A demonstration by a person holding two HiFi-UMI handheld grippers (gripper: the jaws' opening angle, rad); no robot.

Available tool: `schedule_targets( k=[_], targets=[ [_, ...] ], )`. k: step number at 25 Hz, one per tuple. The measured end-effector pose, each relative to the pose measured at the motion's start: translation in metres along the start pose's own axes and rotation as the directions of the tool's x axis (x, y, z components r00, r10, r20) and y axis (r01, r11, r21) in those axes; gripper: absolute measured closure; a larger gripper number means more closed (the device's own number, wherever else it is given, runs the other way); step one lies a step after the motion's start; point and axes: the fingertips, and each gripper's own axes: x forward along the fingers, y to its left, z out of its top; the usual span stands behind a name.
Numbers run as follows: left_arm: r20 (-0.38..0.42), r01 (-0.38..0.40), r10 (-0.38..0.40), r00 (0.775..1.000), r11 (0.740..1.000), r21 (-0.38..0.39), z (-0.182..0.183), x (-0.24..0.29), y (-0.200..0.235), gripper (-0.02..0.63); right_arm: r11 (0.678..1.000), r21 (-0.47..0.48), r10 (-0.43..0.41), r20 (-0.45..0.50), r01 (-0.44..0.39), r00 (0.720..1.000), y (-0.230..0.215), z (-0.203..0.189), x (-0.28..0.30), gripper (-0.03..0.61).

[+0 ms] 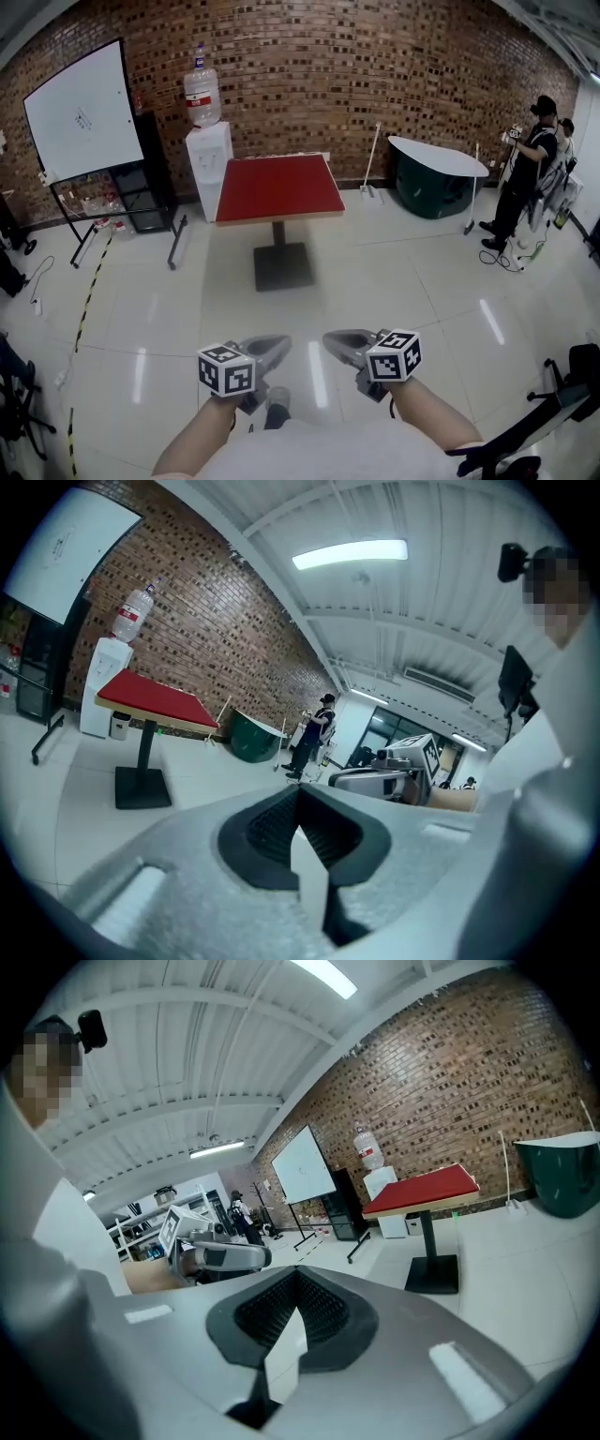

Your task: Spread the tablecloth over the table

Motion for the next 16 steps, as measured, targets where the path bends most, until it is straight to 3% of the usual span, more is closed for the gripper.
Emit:
schedule_targets(
  k=[6, 16],
  targets=[
    [0.003, -0.015, 0.015, 1.0, 1.0, 0.007, -0.022, -0.012, -0.034, 0.614, 1.0, -0.013, 0.006, 0.002, -0.006, 1.0, 0.028, -0.021, -0.027, 0.578],
    [0.011, 0.006, -0.006, 1.0, 1.0, 0.017, -0.022, -0.029, -0.032, 0.614, 1.0, -0.022, -0.019, 0.011, 0.019, 1.0, 0.041, -0.021, -0.021, 0.578]
  ],
)
